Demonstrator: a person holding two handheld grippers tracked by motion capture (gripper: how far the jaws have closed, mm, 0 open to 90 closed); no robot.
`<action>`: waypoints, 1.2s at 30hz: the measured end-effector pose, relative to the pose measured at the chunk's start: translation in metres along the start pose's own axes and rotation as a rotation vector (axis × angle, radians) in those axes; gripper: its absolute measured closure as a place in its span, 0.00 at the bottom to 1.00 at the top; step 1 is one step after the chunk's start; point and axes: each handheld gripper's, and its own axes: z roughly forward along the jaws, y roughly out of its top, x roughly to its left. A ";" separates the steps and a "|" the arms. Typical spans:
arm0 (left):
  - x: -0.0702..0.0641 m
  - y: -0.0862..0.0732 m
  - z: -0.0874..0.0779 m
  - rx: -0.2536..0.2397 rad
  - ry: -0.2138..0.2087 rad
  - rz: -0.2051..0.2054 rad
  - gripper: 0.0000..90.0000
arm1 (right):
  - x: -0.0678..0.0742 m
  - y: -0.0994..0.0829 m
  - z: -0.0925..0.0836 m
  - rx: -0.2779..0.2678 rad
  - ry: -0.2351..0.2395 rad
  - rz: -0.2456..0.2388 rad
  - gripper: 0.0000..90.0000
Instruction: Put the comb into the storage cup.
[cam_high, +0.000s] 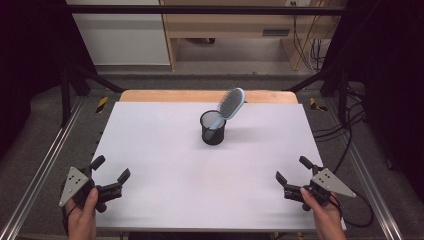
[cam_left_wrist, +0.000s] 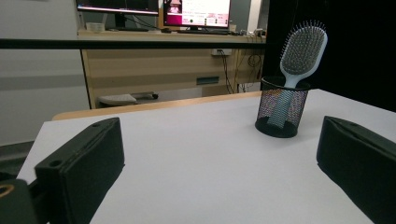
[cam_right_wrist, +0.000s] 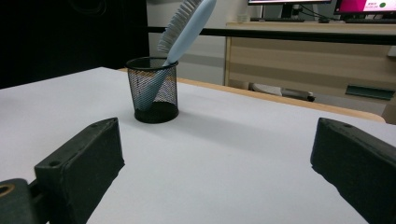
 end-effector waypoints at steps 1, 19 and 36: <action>0.000 0.000 0.000 0.000 0.000 0.000 0.01 | 0.001 0.000 0.000 0.003 0.003 -0.005 0.03; -0.001 0.000 0.001 0.001 -0.013 0.006 0.01 | 0.009 -0.003 0.007 0.019 0.044 -0.019 0.03; -0.005 0.000 0.003 0.000 -0.036 0.014 0.01 | 0.014 -0.004 0.013 0.039 0.062 -0.037 0.02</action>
